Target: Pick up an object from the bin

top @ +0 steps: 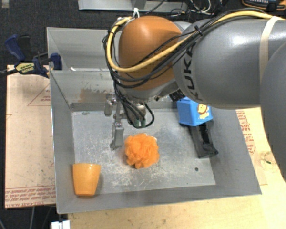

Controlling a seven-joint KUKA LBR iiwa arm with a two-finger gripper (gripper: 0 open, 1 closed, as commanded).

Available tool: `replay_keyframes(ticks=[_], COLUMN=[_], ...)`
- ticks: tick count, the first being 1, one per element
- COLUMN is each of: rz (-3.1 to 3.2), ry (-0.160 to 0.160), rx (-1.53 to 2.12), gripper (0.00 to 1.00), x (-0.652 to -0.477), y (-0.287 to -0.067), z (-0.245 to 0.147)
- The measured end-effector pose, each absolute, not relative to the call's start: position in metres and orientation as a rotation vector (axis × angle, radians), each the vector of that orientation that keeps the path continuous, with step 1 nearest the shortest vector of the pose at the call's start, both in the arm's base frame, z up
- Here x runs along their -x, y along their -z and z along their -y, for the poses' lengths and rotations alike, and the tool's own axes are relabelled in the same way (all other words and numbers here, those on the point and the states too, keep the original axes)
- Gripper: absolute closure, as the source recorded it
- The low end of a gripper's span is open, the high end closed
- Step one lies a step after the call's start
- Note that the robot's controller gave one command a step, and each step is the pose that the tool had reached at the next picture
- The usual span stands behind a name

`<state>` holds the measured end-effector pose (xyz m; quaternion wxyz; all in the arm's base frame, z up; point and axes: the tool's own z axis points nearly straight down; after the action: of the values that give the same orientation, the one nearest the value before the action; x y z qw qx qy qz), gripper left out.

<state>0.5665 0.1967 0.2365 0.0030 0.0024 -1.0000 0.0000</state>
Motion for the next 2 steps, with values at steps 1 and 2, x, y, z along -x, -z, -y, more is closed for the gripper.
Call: replay_keyframes(ticks=[1, 2], rz=[3.142, 3.145], ry=[0.002, 0.006], rx=[-0.002, -0.097], gripper=[0.0, 0.0], x=[-0.568, -0.55], y=[-0.241, -0.235], z=[-0.196, -0.18])
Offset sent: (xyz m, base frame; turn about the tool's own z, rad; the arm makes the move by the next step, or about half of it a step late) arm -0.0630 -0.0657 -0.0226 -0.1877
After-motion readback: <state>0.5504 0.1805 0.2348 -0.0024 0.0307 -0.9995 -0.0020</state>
